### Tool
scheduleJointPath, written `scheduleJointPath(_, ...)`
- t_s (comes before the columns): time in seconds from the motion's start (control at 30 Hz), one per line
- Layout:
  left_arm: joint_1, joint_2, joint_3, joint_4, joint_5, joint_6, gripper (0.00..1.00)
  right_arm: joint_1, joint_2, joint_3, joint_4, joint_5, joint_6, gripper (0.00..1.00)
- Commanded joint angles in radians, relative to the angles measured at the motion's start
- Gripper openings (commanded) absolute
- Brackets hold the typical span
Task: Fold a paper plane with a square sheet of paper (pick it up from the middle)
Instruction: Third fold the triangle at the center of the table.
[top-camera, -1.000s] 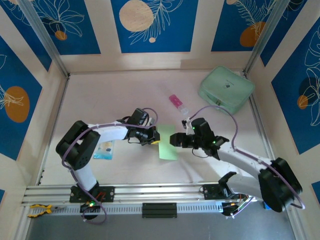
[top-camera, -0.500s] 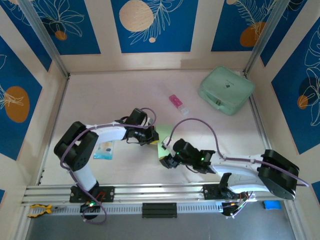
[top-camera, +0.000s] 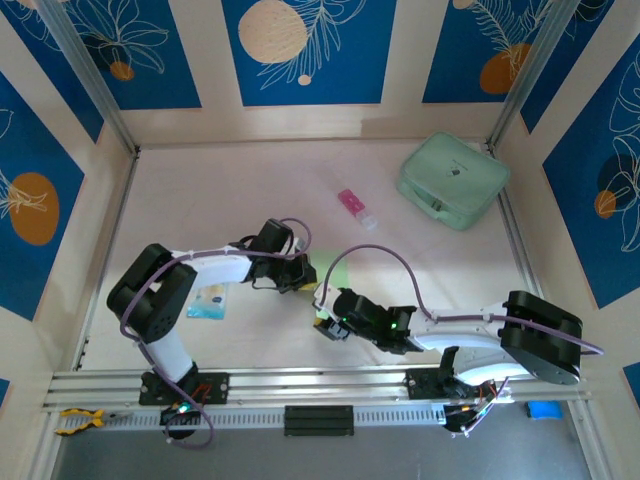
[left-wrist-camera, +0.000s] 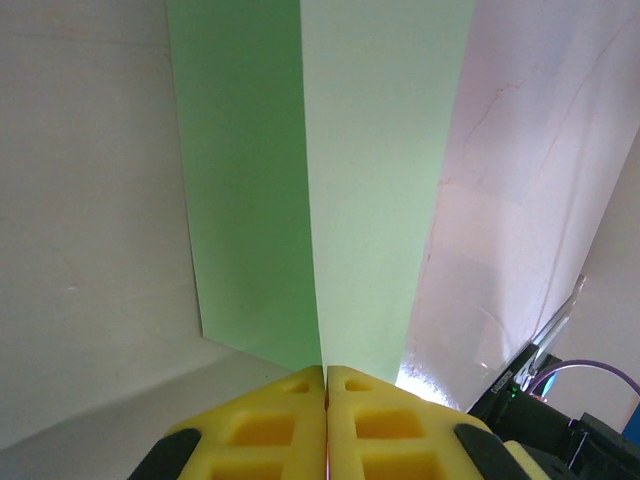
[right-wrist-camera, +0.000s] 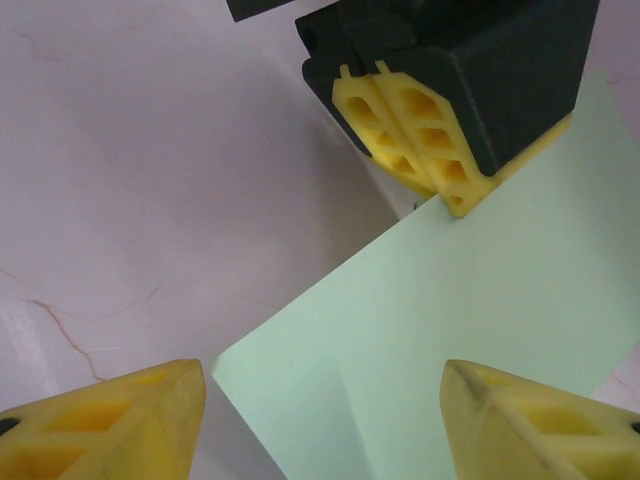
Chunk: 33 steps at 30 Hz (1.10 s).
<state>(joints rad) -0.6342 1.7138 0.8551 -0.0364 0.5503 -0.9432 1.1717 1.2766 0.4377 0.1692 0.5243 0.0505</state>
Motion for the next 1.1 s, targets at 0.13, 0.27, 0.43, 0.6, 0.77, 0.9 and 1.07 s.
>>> scheduleJointPath(0.13,0.008,-0.035,-0.014,0.02,0.011,-0.016,0.09,-0.002,-0.08,-0.03,-0.013,-0.046,-0.062,0.65)
scheduleJointPath(0.27,0.008,-0.04,-0.017,0.022,0.009,-0.018,0.09,-0.002,-0.073,-0.039,-0.001,-0.064,-0.086,0.65)
scheduleJointPath(0.43,0.008,-0.038,-0.018,0.024,0.008,-0.023,0.09,0.022,-0.022,-0.039,0.061,-0.085,-0.141,0.65)
scheduleJointPath(0.6,0.008,-0.038,-0.02,0.029,0.008,-0.025,0.09,0.06,0.074,-0.007,0.12,0.079,-0.138,0.65)
scheduleJointPath(0.77,0.008,-0.036,-0.021,0.036,0.011,-0.029,0.09,0.079,0.157,0.016,0.16,0.209,-0.124,0.62)
scheduleJointPath(0.9,0.007,-0.03,-0.021,0.039,0.013,-0.028,0.09,0.086,0.16,0.016,0.165,0.247,-0.109,0.55)
scheduleJointPath(1.07,0.008,-0.027,-0.023,0.043,0.014,-0.031,0.09,0.088,0.12,-0.002,0.158,0.231,-0.083,0.47)
